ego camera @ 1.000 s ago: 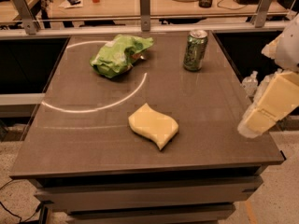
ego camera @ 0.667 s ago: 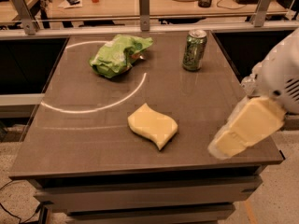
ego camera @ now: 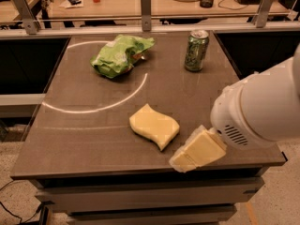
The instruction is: Move sponge near green rice chip bag
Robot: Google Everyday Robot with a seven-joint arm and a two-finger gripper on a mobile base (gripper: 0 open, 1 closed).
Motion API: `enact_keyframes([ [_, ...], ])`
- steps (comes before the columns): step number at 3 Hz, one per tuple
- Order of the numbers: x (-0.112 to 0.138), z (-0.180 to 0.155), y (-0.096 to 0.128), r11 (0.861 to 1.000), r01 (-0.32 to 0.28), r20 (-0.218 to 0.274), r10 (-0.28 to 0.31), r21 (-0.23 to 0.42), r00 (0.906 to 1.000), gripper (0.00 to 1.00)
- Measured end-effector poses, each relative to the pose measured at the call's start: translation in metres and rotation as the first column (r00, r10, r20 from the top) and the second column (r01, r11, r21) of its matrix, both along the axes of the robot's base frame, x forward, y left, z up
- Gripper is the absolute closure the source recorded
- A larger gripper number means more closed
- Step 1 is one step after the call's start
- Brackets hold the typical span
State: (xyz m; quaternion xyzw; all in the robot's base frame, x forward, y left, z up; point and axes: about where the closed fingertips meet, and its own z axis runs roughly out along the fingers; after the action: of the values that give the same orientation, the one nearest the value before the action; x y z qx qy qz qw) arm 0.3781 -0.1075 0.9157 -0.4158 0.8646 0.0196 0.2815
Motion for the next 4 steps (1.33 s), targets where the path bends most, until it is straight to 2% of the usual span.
enact_keyframes([
  [1, 0.026, -0.023, -0.010, 0.994, 0.055, 0.022, -0.057, 0.099, 0.9981, 0.00],
  [2, 0.049, -0.039, -0.018, 0.968, 0.089, 0.013, -0.095, 0.235, 0.9954, 0.00],
  [3, 0.058, -0.036, -0.005, 0.945, 0.040, 0.021, -0.049, 0.326, 0.9986, 0.00],
  [4, 0.059, -0.034, 0.001, 0.939, 0.017, 0.029, -0.028, 0.344, 0.9992, 0.00],
])
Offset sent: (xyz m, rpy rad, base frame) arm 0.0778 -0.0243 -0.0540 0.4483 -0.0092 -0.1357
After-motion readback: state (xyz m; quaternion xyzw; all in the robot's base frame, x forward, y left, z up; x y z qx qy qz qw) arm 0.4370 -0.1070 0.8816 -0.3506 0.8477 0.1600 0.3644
